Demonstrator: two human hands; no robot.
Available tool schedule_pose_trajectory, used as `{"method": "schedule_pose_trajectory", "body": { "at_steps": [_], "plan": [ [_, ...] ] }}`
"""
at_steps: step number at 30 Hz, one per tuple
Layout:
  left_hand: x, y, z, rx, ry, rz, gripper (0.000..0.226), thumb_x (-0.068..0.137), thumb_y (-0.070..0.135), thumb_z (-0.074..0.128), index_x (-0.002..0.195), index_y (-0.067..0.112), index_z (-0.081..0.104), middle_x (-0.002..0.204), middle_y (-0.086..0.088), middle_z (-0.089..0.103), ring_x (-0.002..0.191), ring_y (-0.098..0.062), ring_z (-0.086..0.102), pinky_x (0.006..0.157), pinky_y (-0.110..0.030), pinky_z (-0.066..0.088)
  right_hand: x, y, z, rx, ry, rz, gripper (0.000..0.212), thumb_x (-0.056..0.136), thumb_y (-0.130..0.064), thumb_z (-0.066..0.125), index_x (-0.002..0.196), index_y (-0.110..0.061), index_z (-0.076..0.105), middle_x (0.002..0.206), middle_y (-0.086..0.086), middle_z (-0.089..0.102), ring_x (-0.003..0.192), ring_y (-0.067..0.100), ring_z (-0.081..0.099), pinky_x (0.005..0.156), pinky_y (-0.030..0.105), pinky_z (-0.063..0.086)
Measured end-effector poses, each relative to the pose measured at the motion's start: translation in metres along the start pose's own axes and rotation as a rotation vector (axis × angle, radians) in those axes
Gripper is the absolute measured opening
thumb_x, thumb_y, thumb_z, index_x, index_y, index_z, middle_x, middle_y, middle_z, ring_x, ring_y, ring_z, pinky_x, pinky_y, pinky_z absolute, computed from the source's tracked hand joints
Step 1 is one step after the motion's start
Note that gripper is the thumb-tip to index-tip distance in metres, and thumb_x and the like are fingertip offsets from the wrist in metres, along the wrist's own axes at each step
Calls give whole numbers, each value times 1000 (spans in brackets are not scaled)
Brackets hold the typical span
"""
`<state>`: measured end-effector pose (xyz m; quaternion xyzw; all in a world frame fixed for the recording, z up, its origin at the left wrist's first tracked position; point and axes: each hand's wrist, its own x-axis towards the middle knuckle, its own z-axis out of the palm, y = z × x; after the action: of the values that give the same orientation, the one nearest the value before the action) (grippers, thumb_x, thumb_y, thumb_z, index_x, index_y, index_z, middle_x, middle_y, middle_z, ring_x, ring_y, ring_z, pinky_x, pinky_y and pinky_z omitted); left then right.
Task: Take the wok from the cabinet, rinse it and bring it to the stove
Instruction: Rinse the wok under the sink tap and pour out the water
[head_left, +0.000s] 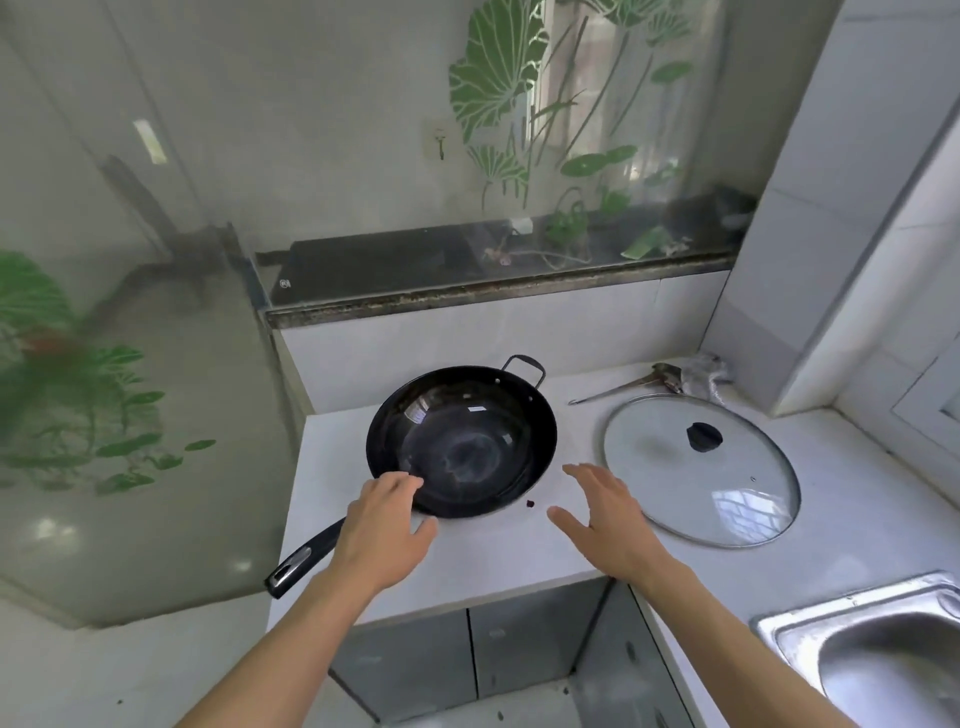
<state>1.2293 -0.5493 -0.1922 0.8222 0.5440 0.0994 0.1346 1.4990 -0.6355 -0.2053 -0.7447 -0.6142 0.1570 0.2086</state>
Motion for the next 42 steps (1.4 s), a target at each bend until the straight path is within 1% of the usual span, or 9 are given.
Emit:
{"method": "schedule_pose_trajectory", "body": {
  "at_steps": [3, 10, 17, 22, 25, 31, 35, 39, 42],
  "plan": [
    [11, -6, 2, 44, -29, -13, 53, 92, 39, 50, 140, 21, 40, 144, 5, 40, 131, -19, 35, 104, -34, 35, 20, 4, 0, -10, -4, -22, 62, 94, -47, 54, 146, -19, 35, 149, 1, 39, 137, 23, 33, 112, 34, 29],
    [51, -41, -4, -15, -32, -118, 53, 89, 38, 56, 137, 21, 42, 138, 3, 46, 126, -20, 39, 97, -34, 41, 70, 1, 0, -33, -9, -12, 63, 93, -46, 56, 146, -23, 34, 150, 1, 38, 138, 23, 32, 113, 38, 30],
    [80, -85, 3, 15, -146, -140, 54, 86, 37, 58, 135, 22, 40, 136, 0, 45, 123, -22, 41, 94, -34, 43, 114, -18, 7, -128, -44, 40, 63, 93, -43, 57, 147, -21, 34, 151, 3, 37, 139, 25, 31, 114, 39, 29],
    [80, -102, 19, 9, -227, -130, 63, 85, 33, 60, 142, 30, 33, 135, 1, 44, 120, -22, 42, 92, -34, 45, 144, -21, 14, -163, -82, 36, 64, 90, -38, 61, 146, -20, 36, 148, 5, 41, 136, 27, 35, 113, 41, 31],
    [83, -108, 27, 27, -252, -134, 69, 85, 31, 59, 145, 34, 26, 132, -1, 44, 117, -23, 43, 89, -34, 46, 165, -25, 20, -193, -122, 22, 67, 88, -36, 65, 146, -21, 36, 148, 5, 39, 137, 26, 33, 113, 42, 32],
    [92, -106, 40, 111, -250, -169, 73, 88, 27, 57, 148, 37, 16, 122, -2, 49, 108, -23, 48, 78, -32, 45, 219, -23, 36, -243, -196, -77, 69, 87, -34, 66, 147, -23, 33, 152, 5, 32, 137, 27, 31, 113, 40, 30],
    [98, -109, 41, 118, -262, -243, 84, 88, 29, 57, 149, 45, 2, 109, 3, 48, 100, -19, 49, 71, -29, 41, 261, -6, 41, -329, -229, -134, 69, 87, -33, 65, 148, -25, 32, 153, 6, 30, 138, 28, 30, 111, 40, 31],
    [103, -106, 38, 157, -287, -227, 80, 91, 31, 52, 149, 46, -1, 102, 5, 44, 97, -17, 49, 71, -28, 42, 304, 10, 47, -475, -225, -233, 70, 86, -31, 66, 148, -25, 32, 152, 7, 30, 139, 28, 28, 112, 39, 28],
    [106, -101, 39, 188, -308, -268, 79, 92, 27, 49, 149, 46, -3, 101, 6, 43, 90, -15, 44, 73, -28, 43, 333, 22, 53, -573, -230, -277, 72, 85, -28, 67, 147, -26, 31, 156, 12, 21, 144, 32, 17, 116, 42, 21]
  ]
}}
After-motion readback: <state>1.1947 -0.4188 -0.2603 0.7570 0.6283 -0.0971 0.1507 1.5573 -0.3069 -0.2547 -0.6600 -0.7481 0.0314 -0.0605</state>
